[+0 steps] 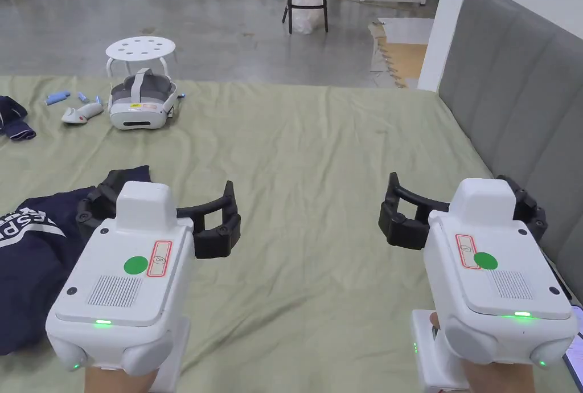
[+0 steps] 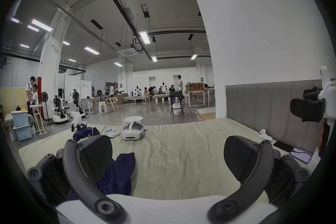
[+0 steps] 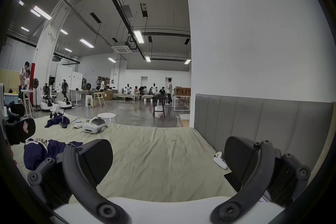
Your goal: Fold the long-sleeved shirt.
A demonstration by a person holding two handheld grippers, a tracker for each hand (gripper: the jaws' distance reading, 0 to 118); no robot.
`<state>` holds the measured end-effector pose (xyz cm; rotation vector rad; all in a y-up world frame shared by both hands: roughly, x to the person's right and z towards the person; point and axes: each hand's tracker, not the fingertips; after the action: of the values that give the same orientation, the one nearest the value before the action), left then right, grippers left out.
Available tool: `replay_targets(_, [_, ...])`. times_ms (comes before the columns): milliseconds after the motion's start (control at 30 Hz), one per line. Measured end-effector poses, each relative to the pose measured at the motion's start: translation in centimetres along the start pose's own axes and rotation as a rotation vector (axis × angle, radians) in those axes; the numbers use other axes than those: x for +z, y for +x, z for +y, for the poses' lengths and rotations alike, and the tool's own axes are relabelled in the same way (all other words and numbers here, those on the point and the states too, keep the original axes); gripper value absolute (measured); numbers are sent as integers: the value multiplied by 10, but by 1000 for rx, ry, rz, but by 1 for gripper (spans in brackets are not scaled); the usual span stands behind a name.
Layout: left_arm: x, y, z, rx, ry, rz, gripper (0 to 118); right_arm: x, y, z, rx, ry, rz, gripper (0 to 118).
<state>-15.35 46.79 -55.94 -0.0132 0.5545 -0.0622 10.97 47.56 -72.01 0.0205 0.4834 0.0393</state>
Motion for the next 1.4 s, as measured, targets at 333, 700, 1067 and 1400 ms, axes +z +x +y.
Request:
replay_targets(333, [2, -3, -2, 7, -1, 2, 111, -1, -7, -1, 25, -11, 16, 118])
replay_targets(700, [3, -3, -5, 10, 6, -2, 111, -2, -5, -5, 25, -18, 11, 118])
replay_targets(1067, [1, -3, -5, 13, 6, 1, 111, 0, -4, -3, 19, -17, 16, 118])
replay_targets(1400, [2, -5, -4, 22, 5, 9, 111, 0, -4, -4, 6, -27, 28, 118])
